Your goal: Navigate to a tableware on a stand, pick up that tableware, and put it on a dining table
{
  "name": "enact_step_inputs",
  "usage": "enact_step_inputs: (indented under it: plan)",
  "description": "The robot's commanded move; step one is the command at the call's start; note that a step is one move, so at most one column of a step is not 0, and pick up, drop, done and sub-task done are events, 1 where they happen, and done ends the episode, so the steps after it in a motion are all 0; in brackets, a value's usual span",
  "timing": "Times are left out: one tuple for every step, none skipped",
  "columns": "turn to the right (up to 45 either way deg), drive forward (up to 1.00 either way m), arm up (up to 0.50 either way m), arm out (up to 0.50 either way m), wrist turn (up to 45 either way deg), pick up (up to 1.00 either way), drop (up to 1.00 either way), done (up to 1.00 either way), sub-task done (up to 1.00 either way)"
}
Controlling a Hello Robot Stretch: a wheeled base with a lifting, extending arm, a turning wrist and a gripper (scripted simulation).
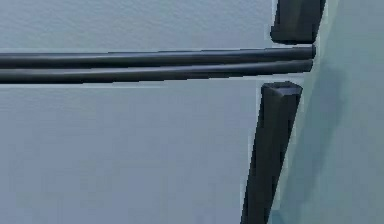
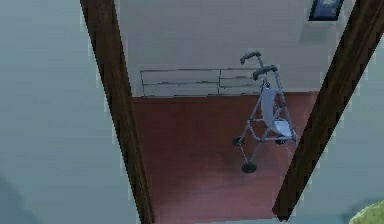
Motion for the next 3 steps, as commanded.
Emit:
enact_step_inputs:
  plan:
    - [45.0, 0.0, 0.0, 0.0, 0.0, 0.0, 0.0, 0.0, 0.0]
    - [45.0, 0.0, 0.0, 0.0, 0.0, 0.0, 0.0, 0.0, 0.0]
    - [45.0, 0.0, 0.0, 0.0, 0.0, 0.0, 0.0, 0.0, 0.0]
